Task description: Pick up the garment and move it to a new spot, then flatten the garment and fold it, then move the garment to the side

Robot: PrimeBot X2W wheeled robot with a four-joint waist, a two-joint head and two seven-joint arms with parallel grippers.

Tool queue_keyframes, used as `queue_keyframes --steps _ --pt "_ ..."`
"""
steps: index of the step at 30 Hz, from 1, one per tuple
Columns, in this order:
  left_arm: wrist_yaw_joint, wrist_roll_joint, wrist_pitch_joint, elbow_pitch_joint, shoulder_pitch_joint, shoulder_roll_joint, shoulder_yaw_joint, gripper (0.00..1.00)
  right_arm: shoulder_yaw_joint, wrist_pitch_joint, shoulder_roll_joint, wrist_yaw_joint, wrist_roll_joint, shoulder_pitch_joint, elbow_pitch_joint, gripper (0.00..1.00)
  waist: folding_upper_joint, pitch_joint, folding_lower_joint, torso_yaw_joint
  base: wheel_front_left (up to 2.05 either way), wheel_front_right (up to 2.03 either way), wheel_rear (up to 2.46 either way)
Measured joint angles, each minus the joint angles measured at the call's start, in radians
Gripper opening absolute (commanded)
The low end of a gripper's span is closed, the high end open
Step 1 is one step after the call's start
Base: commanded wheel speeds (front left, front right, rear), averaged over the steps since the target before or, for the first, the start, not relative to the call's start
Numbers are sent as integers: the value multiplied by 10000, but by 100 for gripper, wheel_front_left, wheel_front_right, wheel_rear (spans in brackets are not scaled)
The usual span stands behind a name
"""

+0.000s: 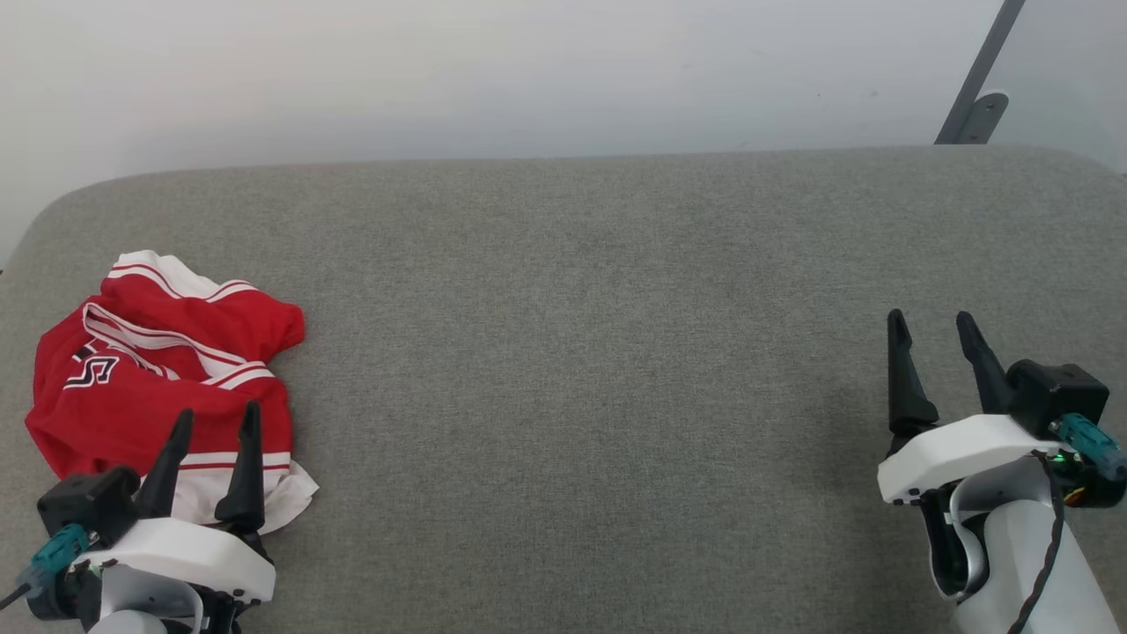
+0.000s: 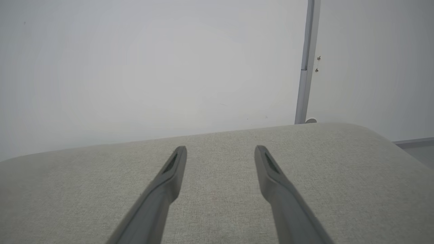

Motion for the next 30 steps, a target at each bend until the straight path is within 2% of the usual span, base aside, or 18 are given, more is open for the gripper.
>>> queue_keyframes --steps 10,16,22,30 --pt "-17 460 -188 6 -44 180 -173 100 -165 -194 4 0 -545 2 -52 100 0 70 0 142 0 0 0" --pt "-17 602 -303 63 -96 119 6 100 -6 -301 4 0 -844 0 -69 100 0 99 0 470 0 0 0" --pt "-17 936 -416 48 174 -261 579 100 529 -412 0 2 -951 -8 128 100 0 121 1 1161 0 0 0" --pt "-19 1632 -499 -125 918 -1051 1538 100 1737 -504 10 2 -807 -217 514 100 0 120 0 2563 0 0 0"
